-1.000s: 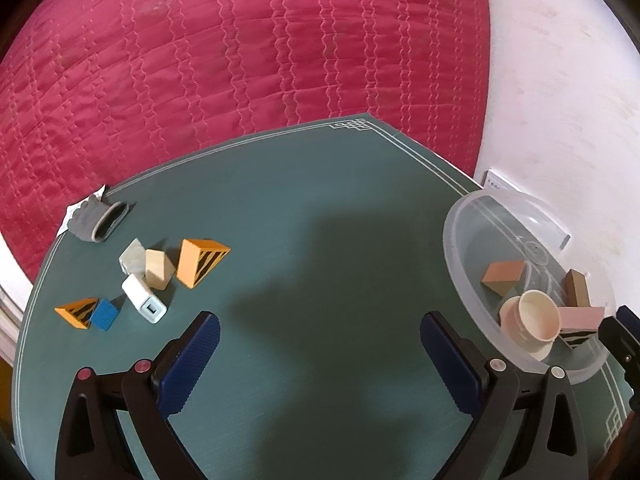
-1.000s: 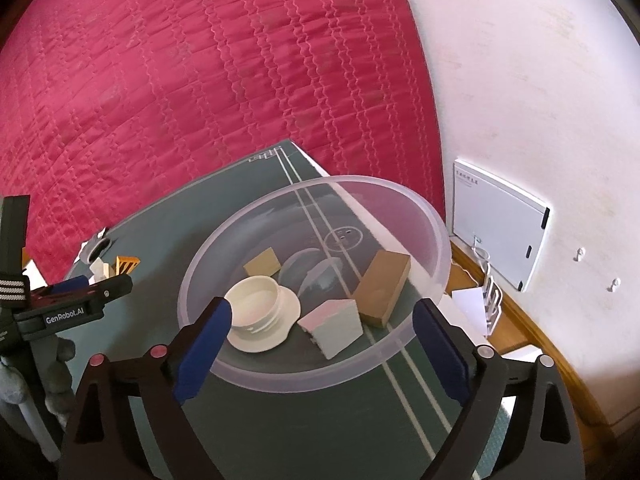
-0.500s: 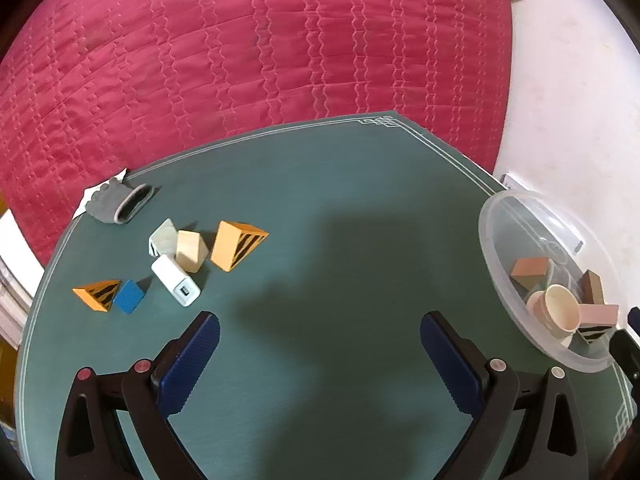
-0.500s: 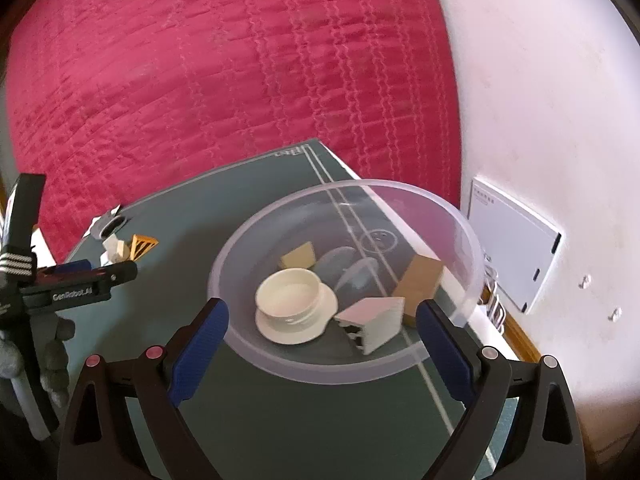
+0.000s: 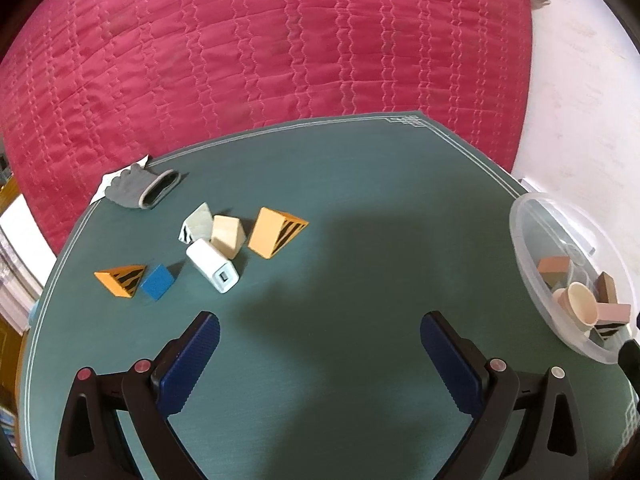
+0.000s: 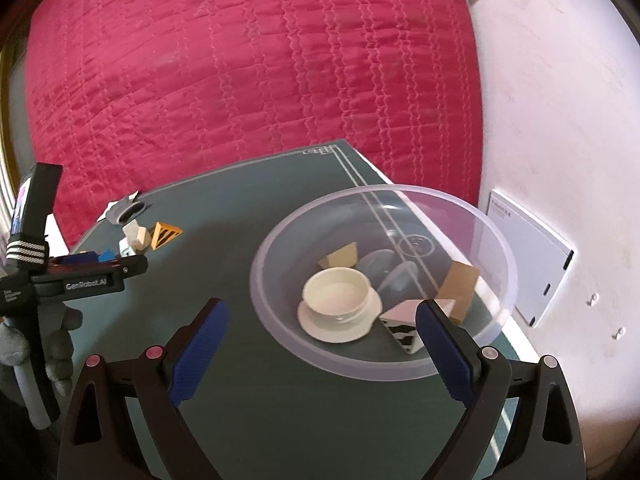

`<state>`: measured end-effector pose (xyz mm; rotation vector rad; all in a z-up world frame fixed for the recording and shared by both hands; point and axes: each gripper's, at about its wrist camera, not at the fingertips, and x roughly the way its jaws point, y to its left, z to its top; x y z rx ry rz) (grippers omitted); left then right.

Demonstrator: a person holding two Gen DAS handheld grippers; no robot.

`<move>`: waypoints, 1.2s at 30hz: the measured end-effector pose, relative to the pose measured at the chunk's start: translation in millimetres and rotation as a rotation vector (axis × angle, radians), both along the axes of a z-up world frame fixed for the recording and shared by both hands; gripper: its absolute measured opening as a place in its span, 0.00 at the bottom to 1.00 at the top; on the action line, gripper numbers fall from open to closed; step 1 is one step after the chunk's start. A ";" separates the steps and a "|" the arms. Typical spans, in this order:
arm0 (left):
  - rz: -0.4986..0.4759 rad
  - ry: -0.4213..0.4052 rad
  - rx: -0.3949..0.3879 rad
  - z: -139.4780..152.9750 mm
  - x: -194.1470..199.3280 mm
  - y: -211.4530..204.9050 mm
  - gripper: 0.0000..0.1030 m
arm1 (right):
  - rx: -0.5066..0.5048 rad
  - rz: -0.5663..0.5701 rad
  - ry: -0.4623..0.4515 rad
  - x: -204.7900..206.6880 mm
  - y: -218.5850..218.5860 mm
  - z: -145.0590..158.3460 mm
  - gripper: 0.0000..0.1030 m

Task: Organize rigid objects
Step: 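Move both grippers back from the bowl toward the remaining blocks, then grasp the orange cube with the left gripper and lift it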

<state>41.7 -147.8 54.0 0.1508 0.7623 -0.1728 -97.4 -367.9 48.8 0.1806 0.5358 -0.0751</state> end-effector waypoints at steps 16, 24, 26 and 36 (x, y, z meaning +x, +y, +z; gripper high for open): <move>0.062 0.011 0.015 -4.6 5.2 34.7 0.99 | -0.008 0.189 0.018 26.8 52.0 12.6 0.93; 0.141 0.010 0.028 -5.4 17.8 75.3 0.99 | 0.030 0.271 0.067 48.4 75.2 7.1 0.93; 0.167 0.015 0.023 -6.2 21.1 87.0 0.99 | 0.043 0.287 0.081 54.2 80.0 4.6 0.93; 0.288 0.054 -0.006 -11.4 35.0 140.0 0.99 | 0.054 0.353 0.100 74.4 109.7 -1.4 0.93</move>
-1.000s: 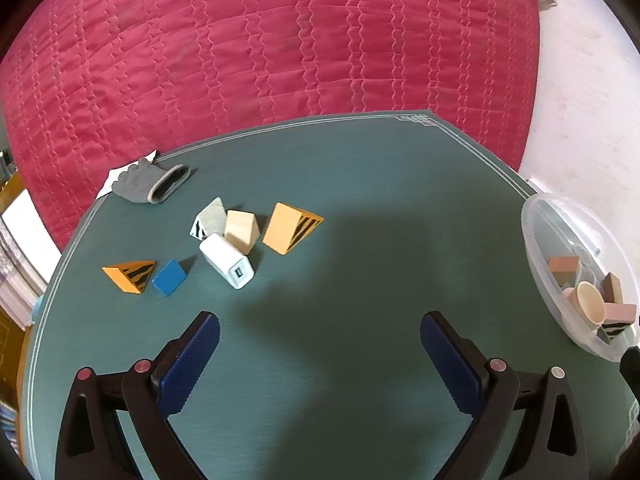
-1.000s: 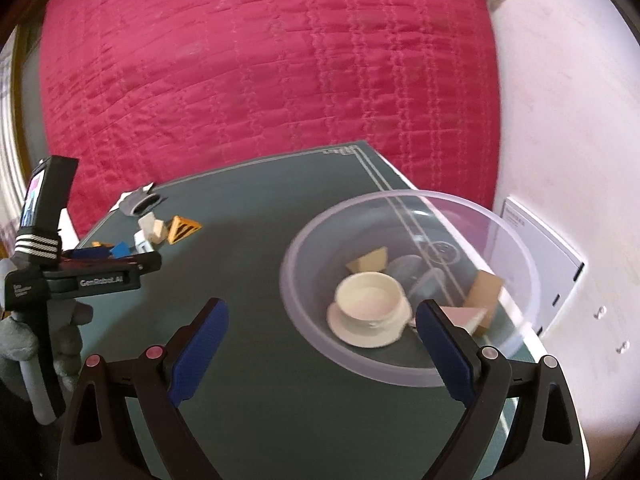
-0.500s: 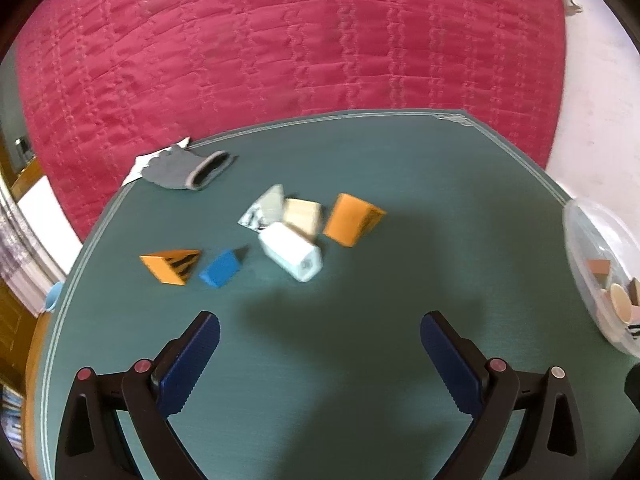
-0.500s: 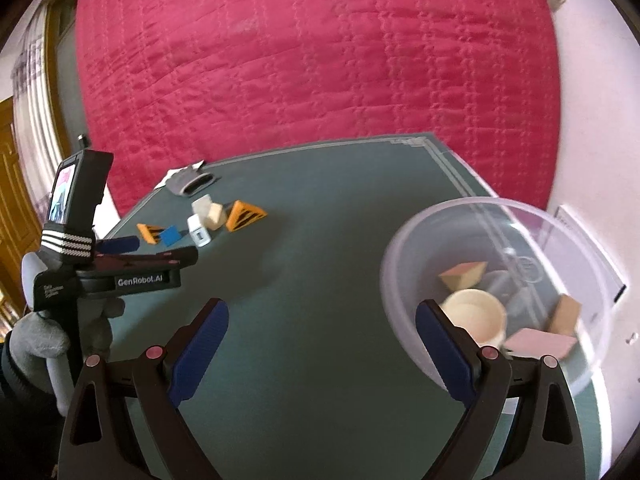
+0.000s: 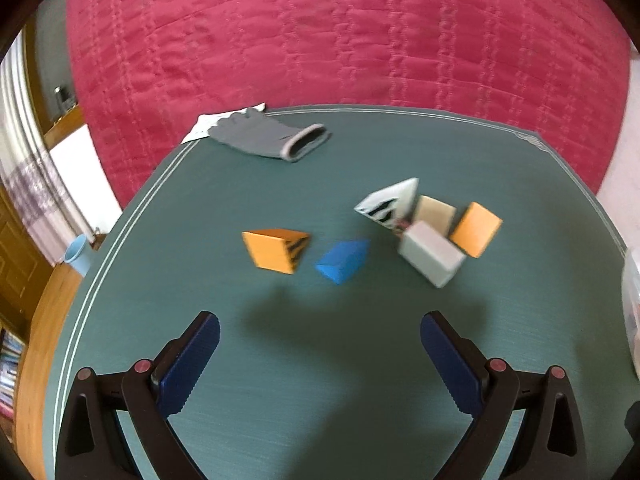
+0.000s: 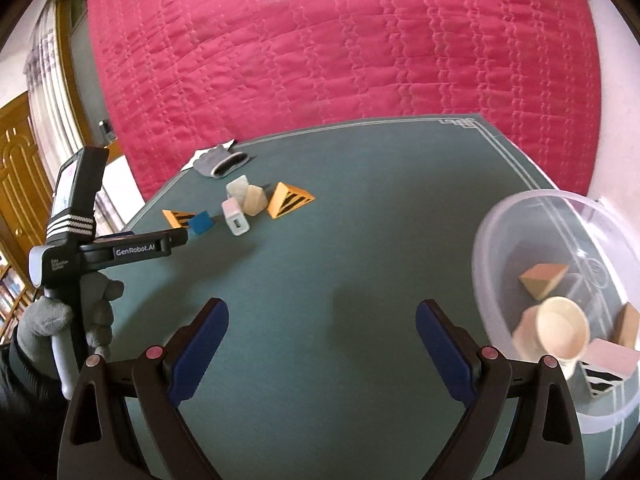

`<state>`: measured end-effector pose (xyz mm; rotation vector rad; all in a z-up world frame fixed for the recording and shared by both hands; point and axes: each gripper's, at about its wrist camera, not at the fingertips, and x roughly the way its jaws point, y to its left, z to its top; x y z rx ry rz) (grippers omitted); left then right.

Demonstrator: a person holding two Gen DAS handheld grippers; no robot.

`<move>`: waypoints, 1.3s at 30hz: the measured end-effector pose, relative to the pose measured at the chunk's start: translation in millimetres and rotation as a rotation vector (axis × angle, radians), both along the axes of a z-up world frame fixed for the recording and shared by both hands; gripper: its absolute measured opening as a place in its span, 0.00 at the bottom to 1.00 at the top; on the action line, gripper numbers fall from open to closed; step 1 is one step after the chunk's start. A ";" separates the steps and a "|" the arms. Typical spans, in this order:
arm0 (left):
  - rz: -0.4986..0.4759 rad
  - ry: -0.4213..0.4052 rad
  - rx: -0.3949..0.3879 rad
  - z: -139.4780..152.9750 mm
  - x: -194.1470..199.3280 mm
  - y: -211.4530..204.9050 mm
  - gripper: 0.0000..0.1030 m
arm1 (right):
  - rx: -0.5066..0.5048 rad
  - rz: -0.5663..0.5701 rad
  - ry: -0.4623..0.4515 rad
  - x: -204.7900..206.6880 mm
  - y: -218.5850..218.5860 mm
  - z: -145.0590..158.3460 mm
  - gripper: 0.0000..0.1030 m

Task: Organize rigid objects
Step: 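Grasp the orange cube with the left gripper and lift it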

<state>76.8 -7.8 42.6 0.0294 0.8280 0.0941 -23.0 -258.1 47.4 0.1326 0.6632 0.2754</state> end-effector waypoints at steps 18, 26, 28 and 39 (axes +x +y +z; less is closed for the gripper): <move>0.084 0.010 0.059 -6.9 43.0 40.0 0.99 | 0.040 0.032 0.055 14.3 14.1 -21.2 0.93; 0.059 0.012 0.013 -17.2 58.3 45.7 0.88 | 0.052 0.038 0.102 20.7 13.6 -30.6 0.93; 0.051 0.025 -0.004 -20.6 62.2 46.8 0.78 | 0.055 0.035 0.109 21.6 13.1 -31.7 0.93; -0.045 0.026 -0.041 -22.5 61.8 36.5 0.33 | 0.055 0.028 0.136 24.4 13.6 -35.1 0.93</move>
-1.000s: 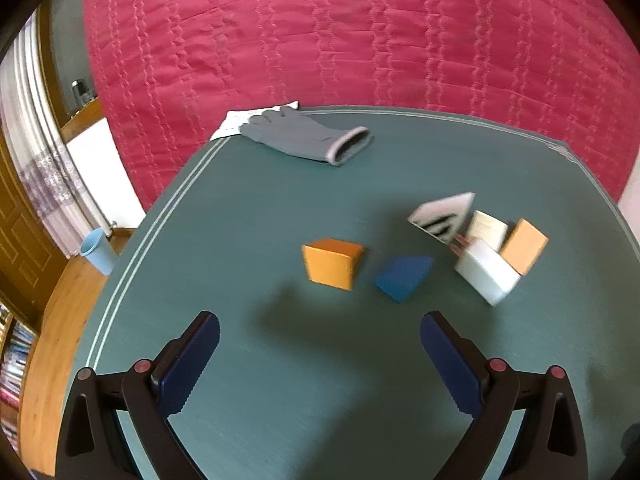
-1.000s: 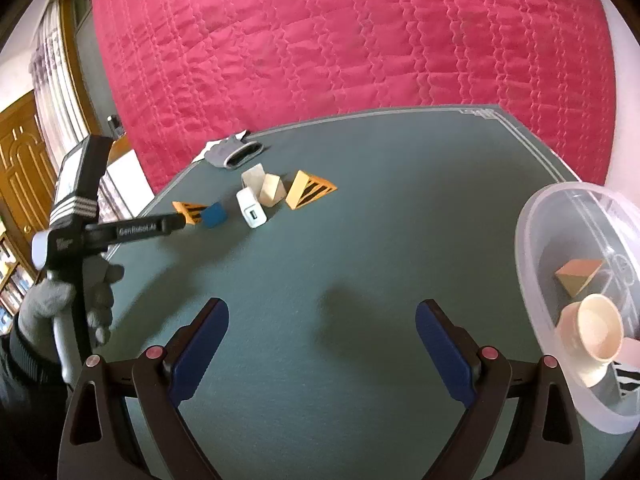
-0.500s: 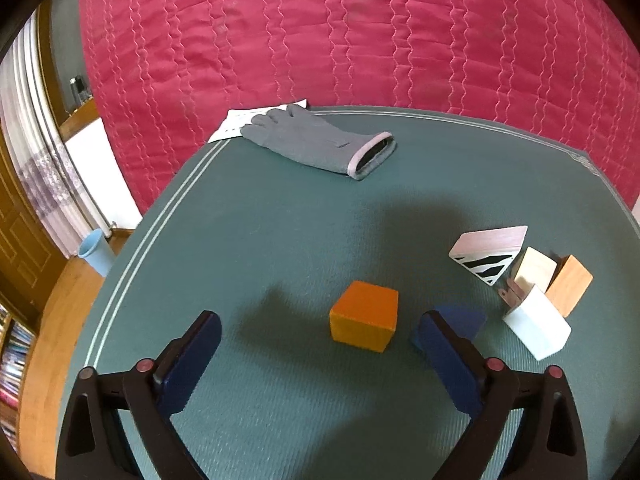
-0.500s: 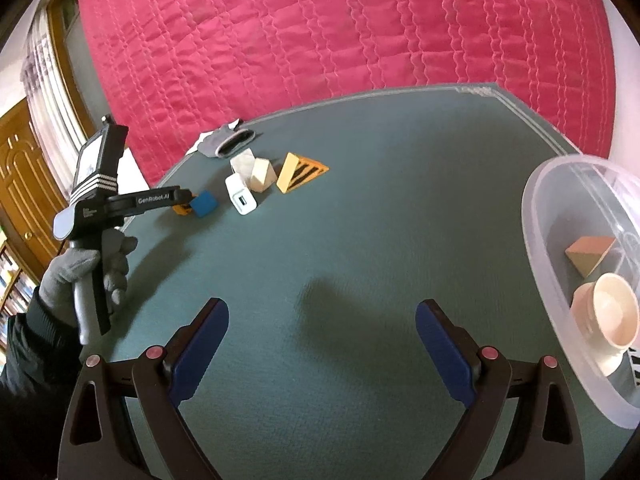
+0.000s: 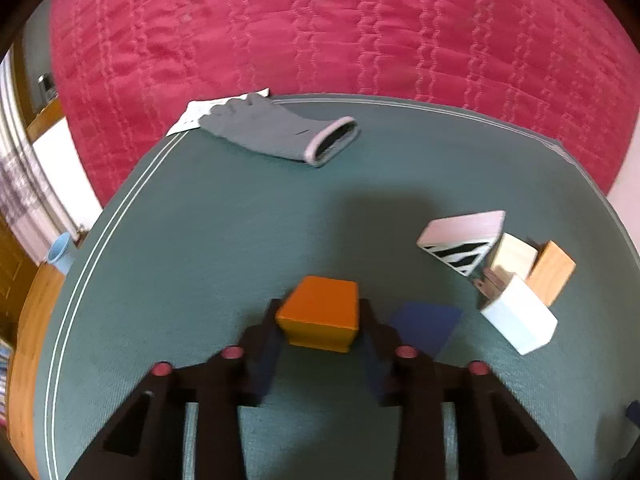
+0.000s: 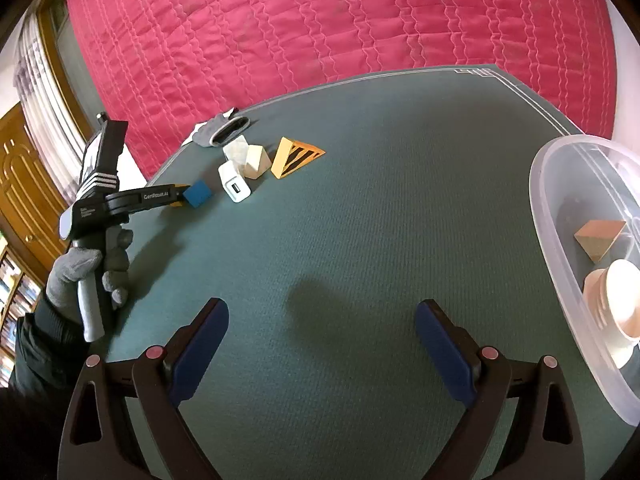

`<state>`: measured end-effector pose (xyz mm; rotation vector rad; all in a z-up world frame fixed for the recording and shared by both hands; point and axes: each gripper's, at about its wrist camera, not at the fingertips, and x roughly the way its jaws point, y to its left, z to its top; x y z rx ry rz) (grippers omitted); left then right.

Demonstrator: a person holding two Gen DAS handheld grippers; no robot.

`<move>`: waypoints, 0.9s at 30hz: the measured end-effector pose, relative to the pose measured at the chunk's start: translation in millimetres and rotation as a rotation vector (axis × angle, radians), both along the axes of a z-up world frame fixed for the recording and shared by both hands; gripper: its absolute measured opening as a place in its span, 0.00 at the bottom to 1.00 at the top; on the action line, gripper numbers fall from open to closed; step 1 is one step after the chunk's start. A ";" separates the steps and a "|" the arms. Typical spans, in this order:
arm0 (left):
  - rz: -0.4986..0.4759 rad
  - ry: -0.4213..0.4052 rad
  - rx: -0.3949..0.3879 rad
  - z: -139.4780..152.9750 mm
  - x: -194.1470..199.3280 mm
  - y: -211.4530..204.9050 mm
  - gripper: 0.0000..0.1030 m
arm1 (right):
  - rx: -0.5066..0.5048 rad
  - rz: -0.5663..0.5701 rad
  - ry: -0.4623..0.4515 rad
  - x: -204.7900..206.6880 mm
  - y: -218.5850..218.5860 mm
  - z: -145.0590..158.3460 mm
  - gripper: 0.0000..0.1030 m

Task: Organize rigid objects
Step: 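Grasp the orange cube with the left gripper and lift it, then grasp the white charger-shaped block with the right gripper while the left holds the orange cube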

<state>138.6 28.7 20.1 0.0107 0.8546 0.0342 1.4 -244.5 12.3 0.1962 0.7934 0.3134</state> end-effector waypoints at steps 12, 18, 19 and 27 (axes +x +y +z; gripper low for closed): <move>-0.004 -0.032 -0.042 9.2 -11.0 6.3 0.33 | -0.048 0.033 -0.026 12.6 23.9 8.2 0.93; 0.009 -0.072 -0.059 19.8 -20.5 10.8 0.33 | -0.069 0.082 -0.086 30.7 55.6 20.6 0.92; 0.013 -0.075 -0.062 20.9 -21.5 12.2 0.33 | -0.074 0.089 -0.095 35.1 61.5 21.6 0.92; 0.039 -0.076 -0.076 24.3 -23.8 20.2 0.33 | -0.129 0.109 -0.110 72.3 99.9 19.3 0.73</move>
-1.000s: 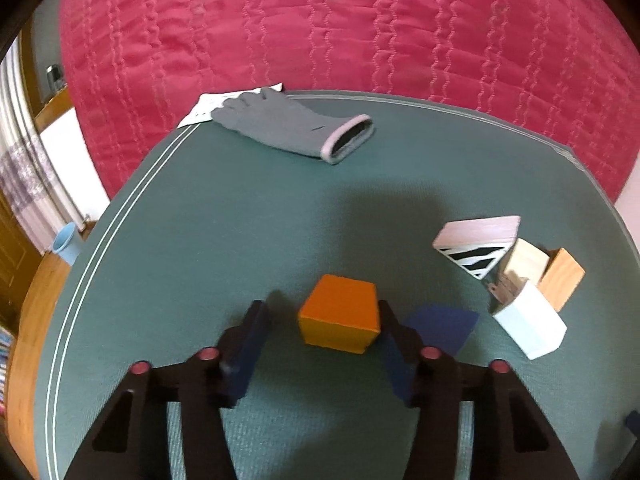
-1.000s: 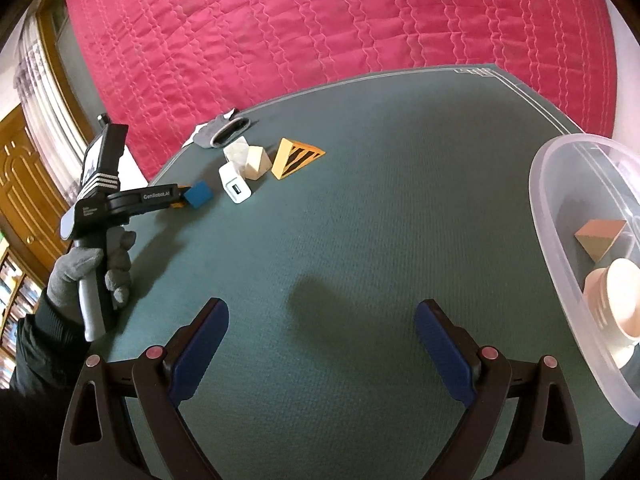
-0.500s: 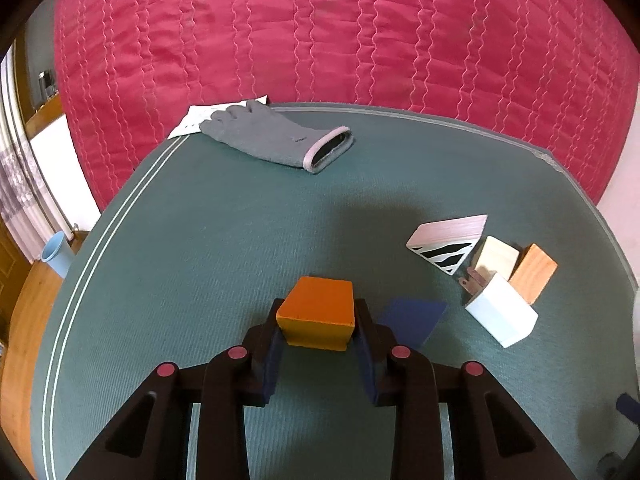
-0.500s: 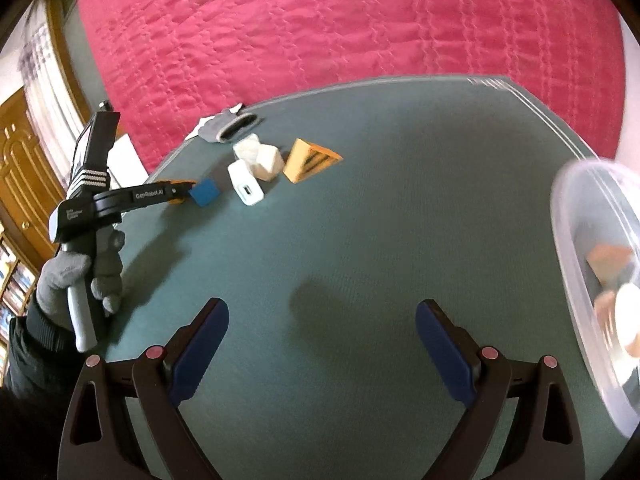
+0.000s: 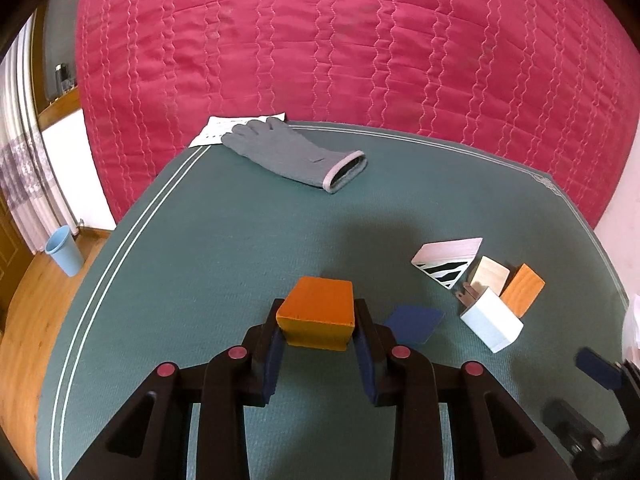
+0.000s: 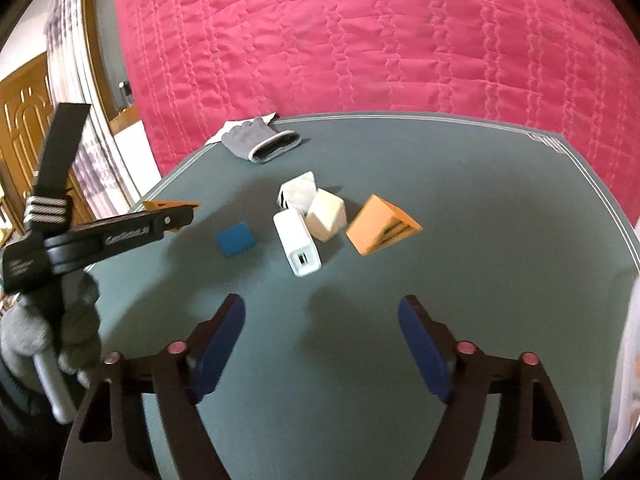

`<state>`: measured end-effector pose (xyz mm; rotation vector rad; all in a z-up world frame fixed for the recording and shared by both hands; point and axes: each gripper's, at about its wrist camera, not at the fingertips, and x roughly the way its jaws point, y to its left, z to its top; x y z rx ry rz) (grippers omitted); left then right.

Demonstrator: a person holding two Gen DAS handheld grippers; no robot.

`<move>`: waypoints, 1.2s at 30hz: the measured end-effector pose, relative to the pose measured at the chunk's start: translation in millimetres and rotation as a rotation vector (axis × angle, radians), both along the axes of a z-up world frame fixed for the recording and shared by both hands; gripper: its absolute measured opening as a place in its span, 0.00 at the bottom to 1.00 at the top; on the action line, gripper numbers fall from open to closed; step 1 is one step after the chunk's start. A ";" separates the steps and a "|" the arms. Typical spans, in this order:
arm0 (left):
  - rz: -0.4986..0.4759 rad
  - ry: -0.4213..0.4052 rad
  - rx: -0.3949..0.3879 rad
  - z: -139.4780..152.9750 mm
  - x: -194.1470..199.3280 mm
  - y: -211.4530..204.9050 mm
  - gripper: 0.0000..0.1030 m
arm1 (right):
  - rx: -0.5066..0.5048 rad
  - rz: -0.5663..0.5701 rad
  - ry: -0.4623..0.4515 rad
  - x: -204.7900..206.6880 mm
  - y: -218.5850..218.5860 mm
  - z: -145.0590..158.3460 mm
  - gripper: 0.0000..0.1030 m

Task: Organize rigid objects
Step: 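Grasp the white charger-shaped block with the right gripper while the left holds the orange cube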

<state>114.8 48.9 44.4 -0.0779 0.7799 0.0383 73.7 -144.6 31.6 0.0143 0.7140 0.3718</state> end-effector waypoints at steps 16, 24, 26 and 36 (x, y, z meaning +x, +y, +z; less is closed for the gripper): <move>-0.003 0.008 -0.027 -0.6 -2.1 3.3 0.33 | -0.013 0.017 0.085 66.8 40.2 -10.7 0.46; -0.002 0.010 -0.035 -1.6 -2.4 3.4 0.33 | -0.037 0.031 0.099 71.7 49.5 -13.8 0.25; -0.004 0.010 -0.034 -1.6 -2.9 2.8 0.33 | -0.038 0.035 0.100 70.0 48.7 -13.8 0.25; -0.021 0.004 -0.042 0.2 -4.1 0.6 0.33 | -0.019 0.046 0.105 35.5 31.4 -15.0 0.25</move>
